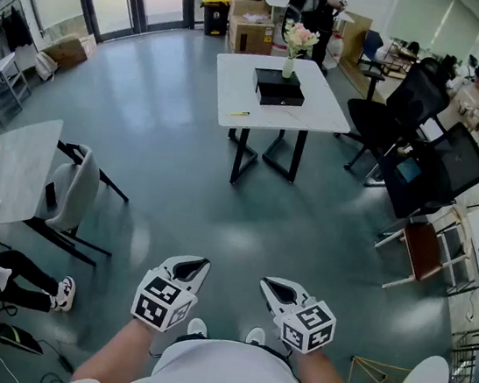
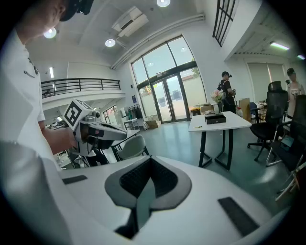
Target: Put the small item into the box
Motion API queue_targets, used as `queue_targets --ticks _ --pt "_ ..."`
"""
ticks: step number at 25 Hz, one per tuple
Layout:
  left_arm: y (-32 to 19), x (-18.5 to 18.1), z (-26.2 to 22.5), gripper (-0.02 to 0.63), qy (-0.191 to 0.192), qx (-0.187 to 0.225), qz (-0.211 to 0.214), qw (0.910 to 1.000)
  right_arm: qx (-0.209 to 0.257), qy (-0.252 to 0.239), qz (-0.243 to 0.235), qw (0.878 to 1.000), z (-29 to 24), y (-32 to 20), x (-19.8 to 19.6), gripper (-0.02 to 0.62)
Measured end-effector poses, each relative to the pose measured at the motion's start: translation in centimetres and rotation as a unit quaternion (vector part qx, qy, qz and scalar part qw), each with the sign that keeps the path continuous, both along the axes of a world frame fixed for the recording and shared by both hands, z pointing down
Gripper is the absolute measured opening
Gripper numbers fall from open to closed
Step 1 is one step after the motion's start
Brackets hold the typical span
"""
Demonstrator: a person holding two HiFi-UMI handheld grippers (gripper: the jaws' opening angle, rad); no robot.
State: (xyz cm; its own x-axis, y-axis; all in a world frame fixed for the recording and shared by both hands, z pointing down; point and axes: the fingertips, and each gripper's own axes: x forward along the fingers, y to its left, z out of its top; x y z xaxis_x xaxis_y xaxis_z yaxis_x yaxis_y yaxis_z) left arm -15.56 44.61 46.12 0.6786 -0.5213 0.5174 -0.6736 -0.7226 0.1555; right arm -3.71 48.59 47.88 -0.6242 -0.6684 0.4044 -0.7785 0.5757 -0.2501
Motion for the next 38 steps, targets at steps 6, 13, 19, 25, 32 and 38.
queue_targets --ticks 6,13,19,25,32,38 --pt "-0.6 -0.7 0.2 0.017 0.002 -0.001 0.004 1.0000 -0.001 -0.002 0.006 1.000 0.2 -0.4 -0.7 0.015" --pt "-1.1 -1.6 0.6 0.017 0.003 -0.005 0.010 0.9999 -0.003 -0.010 0.011 1.000 0.2 -0.9 -1.8 0.015" --pt "-1.2 -3.1 1.7 0.017 -0.001 -0.028 0.022 0.9994 -0.002 -0.008 0.010 1.000 0.4 -1.4 -4.2 0.017" --pt "-0.6 -6.0 3.1 0.017 0.002 -0.052 0.032 0.9981 -0.016 0.013 0.016 1.000 1.4 -1.4 -7.2 0.017" --pt "-1.9 -9.1 3.6 0.017 0.008 -0.054 0.023 0.9982 -0.030 0.020 0.026 0.999 1.8 -1.4 -9.5 0.017" --pt "-3.2 -7.9 3.8 0.017 0.020 -0.056 0.032 0.9977 -0.037 0.030 0.036 0.998 1.8 -2.6 -8.5 0.017"
